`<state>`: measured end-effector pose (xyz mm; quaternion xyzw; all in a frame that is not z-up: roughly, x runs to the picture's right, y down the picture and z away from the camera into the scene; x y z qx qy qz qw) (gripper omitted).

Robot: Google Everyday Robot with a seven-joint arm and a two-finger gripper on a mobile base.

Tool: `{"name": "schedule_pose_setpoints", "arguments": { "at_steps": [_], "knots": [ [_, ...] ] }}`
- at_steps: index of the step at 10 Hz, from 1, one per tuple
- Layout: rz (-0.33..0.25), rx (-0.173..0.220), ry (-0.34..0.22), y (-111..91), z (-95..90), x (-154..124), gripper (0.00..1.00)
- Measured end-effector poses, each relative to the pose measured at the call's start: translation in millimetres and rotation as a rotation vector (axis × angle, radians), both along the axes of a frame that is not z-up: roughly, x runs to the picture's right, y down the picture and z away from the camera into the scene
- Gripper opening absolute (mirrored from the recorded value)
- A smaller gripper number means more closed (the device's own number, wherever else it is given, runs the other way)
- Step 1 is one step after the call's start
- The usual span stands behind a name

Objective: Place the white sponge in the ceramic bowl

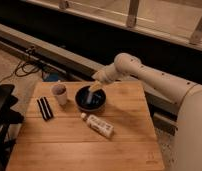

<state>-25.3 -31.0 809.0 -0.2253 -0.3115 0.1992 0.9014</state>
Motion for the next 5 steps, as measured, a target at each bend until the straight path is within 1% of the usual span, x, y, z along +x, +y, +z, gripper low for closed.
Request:
{"name": "schedule_pose_setpoints", "arguments": {
  "at_steps": [1,2,3,4,5],
  "knots": [
    [0.009,0.005,-0.017,0,0.2,-1,0.80],
    [0.010,0.007,-0.020,-1,0.8,0,0.76],
    [-0.001,0.002,-0.015,-2,0.8,-5,0.70],
    [-0.010,-0.003,-0.014,-2,0.7,-14,0.60],
    [-0.017,-0.006,-0.013,-4,0.3,-19,0.47]
  ]
}}
